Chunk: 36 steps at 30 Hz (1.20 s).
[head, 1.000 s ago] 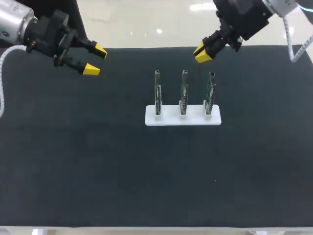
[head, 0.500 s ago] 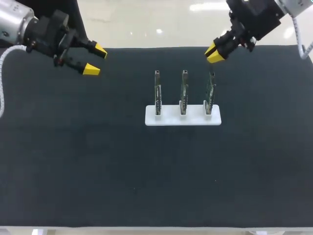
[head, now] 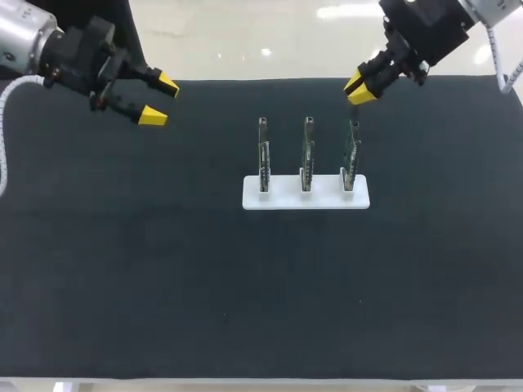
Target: Pick up the optical module with the left hand, and insert it into the network port with the right hand.
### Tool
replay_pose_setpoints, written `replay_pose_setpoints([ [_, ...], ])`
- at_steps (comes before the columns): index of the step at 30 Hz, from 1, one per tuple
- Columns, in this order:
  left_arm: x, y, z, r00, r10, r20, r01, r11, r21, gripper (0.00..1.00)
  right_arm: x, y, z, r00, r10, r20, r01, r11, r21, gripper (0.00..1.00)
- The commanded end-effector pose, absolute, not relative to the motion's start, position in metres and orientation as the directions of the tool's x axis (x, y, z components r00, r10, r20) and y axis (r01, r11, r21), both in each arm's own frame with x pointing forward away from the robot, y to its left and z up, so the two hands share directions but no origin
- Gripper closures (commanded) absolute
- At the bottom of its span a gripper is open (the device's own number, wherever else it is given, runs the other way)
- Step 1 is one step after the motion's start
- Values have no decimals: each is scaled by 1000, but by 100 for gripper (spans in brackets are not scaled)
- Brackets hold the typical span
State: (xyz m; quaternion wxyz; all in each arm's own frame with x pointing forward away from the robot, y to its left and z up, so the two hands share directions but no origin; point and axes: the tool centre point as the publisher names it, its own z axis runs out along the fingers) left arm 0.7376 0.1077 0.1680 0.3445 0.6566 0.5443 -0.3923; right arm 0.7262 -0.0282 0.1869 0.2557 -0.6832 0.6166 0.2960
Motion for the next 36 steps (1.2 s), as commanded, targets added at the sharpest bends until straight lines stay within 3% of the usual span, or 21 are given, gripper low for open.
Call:
replay_pose_setpoints([
  [1,739,108,168,100,447,-889,985,-172,24,0,729,-28,186,63,-691,-720,-994,-110,18,100],
  [36,739,108,168,100,447,-889,985,-172,24,0,725,-31,180,59,-699,-713,-993,-112,28,100],
])
